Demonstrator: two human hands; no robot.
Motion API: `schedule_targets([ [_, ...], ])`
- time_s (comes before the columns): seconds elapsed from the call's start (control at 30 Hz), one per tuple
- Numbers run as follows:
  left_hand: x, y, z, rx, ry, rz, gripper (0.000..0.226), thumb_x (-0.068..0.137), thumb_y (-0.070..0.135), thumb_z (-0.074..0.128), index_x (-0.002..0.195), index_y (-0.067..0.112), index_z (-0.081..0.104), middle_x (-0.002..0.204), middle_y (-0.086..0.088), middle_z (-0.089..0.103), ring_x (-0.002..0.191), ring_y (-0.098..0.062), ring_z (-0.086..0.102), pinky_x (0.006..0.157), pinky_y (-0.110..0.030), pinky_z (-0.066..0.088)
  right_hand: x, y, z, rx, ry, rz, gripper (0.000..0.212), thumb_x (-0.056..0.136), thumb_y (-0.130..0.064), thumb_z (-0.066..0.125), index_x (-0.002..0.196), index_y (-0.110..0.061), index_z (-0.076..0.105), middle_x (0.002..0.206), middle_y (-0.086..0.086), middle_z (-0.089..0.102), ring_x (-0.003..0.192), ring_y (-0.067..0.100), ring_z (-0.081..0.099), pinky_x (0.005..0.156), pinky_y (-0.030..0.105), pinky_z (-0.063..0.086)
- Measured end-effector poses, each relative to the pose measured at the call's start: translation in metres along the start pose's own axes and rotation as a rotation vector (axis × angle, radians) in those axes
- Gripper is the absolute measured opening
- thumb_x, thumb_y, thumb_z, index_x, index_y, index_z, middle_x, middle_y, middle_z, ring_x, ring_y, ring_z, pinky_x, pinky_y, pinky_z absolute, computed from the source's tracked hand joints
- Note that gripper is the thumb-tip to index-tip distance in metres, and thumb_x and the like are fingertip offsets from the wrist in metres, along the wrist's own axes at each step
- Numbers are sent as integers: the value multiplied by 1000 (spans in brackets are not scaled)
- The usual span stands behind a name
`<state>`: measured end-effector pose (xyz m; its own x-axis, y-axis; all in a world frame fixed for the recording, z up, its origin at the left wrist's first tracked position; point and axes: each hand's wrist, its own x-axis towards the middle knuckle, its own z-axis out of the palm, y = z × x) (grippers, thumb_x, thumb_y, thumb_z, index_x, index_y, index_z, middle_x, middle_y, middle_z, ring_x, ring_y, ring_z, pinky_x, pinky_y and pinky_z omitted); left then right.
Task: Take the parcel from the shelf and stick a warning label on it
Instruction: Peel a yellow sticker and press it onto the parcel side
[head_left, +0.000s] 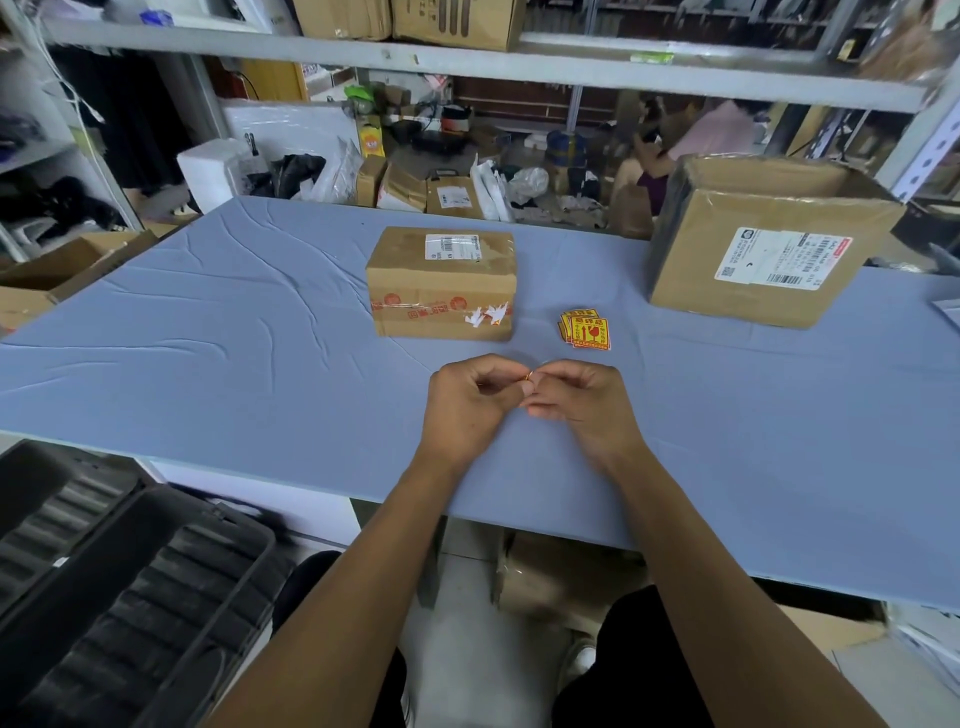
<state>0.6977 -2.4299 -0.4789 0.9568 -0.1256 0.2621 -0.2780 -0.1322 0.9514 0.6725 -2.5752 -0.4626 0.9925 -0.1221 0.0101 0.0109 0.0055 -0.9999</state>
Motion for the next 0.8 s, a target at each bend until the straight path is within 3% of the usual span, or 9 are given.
schedule_targets([
  [0.2,1,1,-1,-8,-2,-22,9,81,1,77,89,6,77,84,-7,78,78,-10,74,79,-20,58,1,4,1,-84,10,-39,16,90,1,62,81,-7,72,66,-4,74,65,7,72,67,17,58],
  [0.37,-1,3,-2,4,10,-37,8,82,8,78,88,3,77,82,-8,78,74,-8,72,76,-17,57,-1,8,3,-171,-9,-114,12,90,-4,64,82,-8,73,72,7,73,67,10,71,68,19,58],
  [0.57,1,0,-2,109,54,-50,6,83,13,76,82,7,77,71,-1,74,62,0,65,67,-12,52,0,12,5,-263,-32,-153,13,91,0,60,89,-2,73,74,6,72,65,3,70,68,17,57],
  [0.8,1,0,-4,101,26,-31,7,85,11,74,79,11,77,68,3,73,60,2,65,68,-15,53,1,14,7,-322,-7,-160,17,89,-1,61,82,-10,73,71,6,73,69,17,71,74,29,60],
])
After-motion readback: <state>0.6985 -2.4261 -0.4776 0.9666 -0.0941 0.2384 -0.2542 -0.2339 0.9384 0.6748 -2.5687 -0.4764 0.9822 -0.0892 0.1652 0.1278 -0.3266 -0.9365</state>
